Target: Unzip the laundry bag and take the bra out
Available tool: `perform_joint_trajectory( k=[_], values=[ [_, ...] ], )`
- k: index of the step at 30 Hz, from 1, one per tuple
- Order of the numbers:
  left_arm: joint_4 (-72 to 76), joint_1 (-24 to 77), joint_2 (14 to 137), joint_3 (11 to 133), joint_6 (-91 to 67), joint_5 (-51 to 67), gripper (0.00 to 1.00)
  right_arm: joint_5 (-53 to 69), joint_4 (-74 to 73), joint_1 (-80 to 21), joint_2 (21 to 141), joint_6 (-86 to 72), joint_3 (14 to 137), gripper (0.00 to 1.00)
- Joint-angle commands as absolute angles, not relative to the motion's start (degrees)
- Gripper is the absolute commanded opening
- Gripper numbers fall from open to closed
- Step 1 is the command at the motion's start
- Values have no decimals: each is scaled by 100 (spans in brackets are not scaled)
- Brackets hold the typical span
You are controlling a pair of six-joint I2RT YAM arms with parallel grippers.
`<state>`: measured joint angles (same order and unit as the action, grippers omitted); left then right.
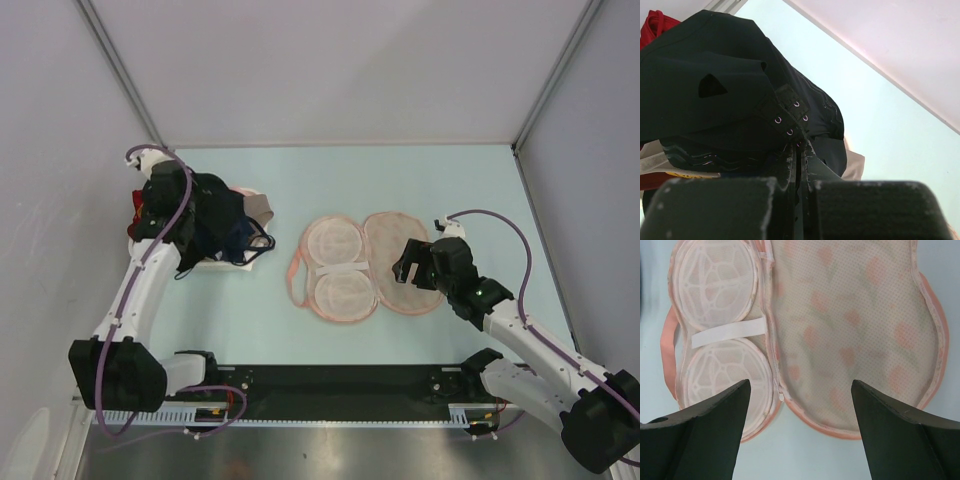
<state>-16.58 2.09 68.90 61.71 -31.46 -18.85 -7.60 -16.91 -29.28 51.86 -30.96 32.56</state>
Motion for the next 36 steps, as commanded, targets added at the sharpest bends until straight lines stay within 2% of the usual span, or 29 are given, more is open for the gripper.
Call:
perform_joint_trajectory(
  k=[1, 8, 10, 11, 13, 14, 16, 17, 26, 33, 36],
  values=[
    [-1170, 106, 6961, 6170, -3147, -1995, 0, -729, -1486, -2909, 5133, -3094, 3208, 87],
    [-1142, 35, 7181, 6029, -3032, -2101, 2, -703, -1494, -2900, 5133, -3067, 3217, 87],
    [-1142, 35, 7172, 6021, -2997, -2109, 19, -703, -1494, -2909, 5150, -3076, 3217, 87],
    [-1143, 35, 7137, 6021, -2988, -2135, 37, -694, -1485, -2909, 5142, -3076, 3208, 87],
    [-1195, 35, 7093, 6021, -2971, -2162, 65, -686, -1477, -2909, 5150, -3076, 3208, 87],
    [-1213, 35, 7067, 6021, -2979, -2180, 86, -677, -1468, -2900, 5150, -3076, 3208, 87],
    [-1266, 35, 6970, 6021, -2979, -2180, 97, -651, -1450, -2909, 5159, -3076, 3225, 87],
    [-1266, 35, 6935, 6021, -2979, -2145, 100, -659, -1450, -2909, 5177, -3067, 3217, 87],
    [-1485, 35, 6399, 5985, -2857, -1600, 100, -729, -1450, -2900, 5282, -3024, 3287, 87],
    [-2002, 149, 5713, 6125, -2252, -599, 100, -1388, -2020, -2620, 5352, -2822, 3585, 87],
    [-2528, 149, 5669, 6388, -1725, 68, 100, -1424, -2249, -2137, 5405, -2804, 3630, 89]
  ],
)
